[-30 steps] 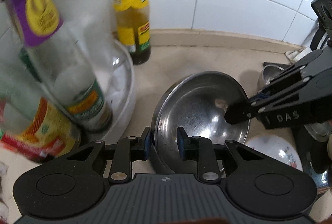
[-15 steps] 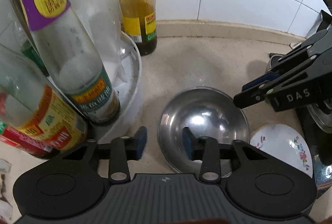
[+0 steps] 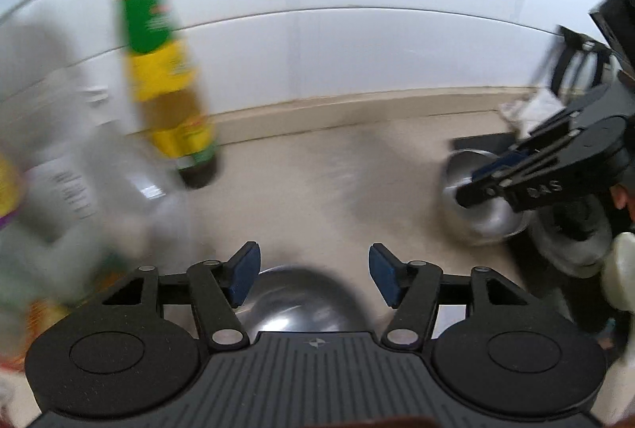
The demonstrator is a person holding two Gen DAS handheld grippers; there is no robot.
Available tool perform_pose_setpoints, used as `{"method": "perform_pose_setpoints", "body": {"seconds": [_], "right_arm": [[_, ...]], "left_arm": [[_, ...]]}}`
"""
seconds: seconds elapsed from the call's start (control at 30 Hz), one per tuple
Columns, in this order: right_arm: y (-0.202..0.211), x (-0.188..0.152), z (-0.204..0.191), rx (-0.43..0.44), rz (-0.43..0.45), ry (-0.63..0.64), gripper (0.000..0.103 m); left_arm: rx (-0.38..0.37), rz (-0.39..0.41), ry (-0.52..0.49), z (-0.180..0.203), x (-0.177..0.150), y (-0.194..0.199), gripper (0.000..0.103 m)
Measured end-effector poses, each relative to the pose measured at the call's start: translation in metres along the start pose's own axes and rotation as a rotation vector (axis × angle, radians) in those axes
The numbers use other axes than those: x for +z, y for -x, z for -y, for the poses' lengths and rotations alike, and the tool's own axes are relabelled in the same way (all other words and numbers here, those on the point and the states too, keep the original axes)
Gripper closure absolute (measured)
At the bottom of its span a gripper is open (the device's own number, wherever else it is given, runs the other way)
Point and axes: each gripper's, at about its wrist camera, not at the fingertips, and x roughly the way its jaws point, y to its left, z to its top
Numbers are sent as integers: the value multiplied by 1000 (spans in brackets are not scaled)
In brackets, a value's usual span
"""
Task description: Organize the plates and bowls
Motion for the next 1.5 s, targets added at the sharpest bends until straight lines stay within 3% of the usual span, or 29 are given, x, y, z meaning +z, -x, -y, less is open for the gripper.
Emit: {"method": "perform_pose_setpoints", "body": {"seconds": [0.23, 0.53, 0.67, 0.8, 0.87, 0.9, 1.1, 1.5], "right_arm": [[9, -12, 68, -109, 17, -131, 80], [-12, -33, 113, -39, -62, -253, 77], [-25, -39, 115, -6, -73, -269, 77], [-39, -47, 112, -8, -115, -257, 88], [-44, -51, 109, 11, -120, -258, 88], [-44, -52, 107, 13, -116, -252, 88], [-40, -54, 106, 18, -94, -272, 92], [-20, -38, 73, 55, -39, -223, 93]], "left_arm": [[-146, -52, -28, 52, 36, -46, 34], [-218, -138, -20, 78, 48, -102, 33], [-216, -192, -29, 82, 39, -123, 49], [-227, -229, -13, 80, 32, -137, 59], [-224, -229, -27, 82, 32, -137, 71], [-221, -228, -42, 83, 31, -136, 72], [-201, -199, -73, 84, 31, -123, 72], [-157, -105, -17, 50, 37, -74, 72]]}}
